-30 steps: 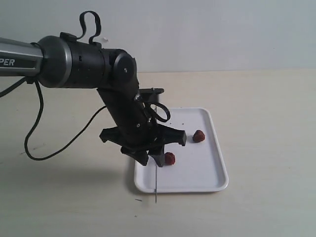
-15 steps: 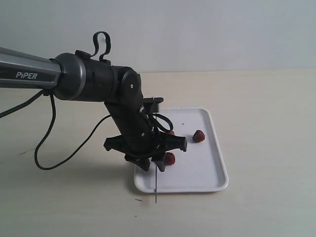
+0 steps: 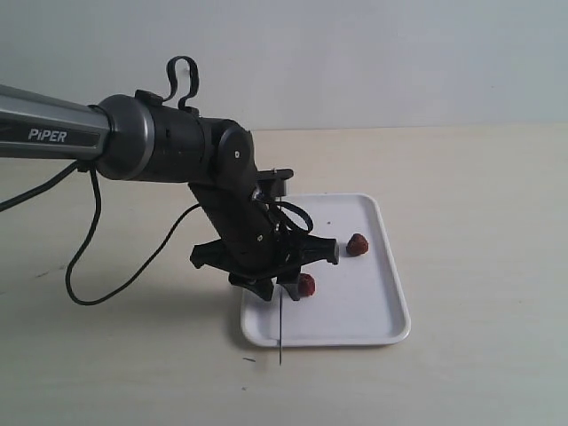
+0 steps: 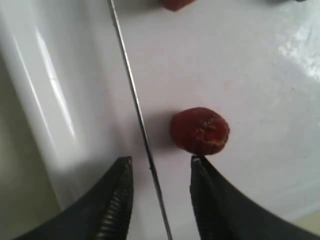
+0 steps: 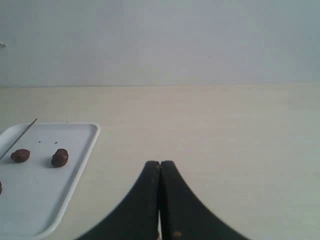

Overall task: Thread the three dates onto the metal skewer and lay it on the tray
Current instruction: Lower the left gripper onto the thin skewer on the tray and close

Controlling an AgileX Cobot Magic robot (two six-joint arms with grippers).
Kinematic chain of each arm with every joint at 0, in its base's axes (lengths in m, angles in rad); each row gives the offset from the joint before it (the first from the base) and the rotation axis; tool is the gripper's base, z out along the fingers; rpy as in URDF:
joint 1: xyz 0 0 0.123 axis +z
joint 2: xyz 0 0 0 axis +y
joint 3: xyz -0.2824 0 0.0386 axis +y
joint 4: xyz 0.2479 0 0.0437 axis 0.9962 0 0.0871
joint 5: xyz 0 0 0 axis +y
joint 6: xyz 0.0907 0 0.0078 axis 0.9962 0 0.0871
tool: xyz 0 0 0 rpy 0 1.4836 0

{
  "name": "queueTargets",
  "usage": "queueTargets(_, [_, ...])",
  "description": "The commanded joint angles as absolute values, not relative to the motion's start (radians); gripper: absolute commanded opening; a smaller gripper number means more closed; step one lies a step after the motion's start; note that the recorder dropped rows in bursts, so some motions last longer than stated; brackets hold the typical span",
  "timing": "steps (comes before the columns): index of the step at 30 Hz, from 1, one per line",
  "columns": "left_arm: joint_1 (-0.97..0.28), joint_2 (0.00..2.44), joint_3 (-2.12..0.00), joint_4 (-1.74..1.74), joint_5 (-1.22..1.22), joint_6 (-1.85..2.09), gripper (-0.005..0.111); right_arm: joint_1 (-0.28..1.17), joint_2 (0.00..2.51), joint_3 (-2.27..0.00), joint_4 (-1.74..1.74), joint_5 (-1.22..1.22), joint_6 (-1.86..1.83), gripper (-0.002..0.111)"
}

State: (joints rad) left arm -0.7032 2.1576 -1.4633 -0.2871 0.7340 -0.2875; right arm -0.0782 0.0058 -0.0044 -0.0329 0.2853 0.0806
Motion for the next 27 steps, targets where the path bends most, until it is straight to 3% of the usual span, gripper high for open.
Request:
queueTargets(1, [-0.707, 2.155, -1.467, -0.291, 0.736, -0.3, 0.039, -0.084, 0.0, 0.0, -0.033, 0.284, 0.081, 0.0])
queueTargets(27, [-0.707, 2.2, -1.467, -0.299, 0.738, -0.3, 0.039, -0.084, 0.0, 0.0, -0.033, 0.284, 0.081, 0.0])
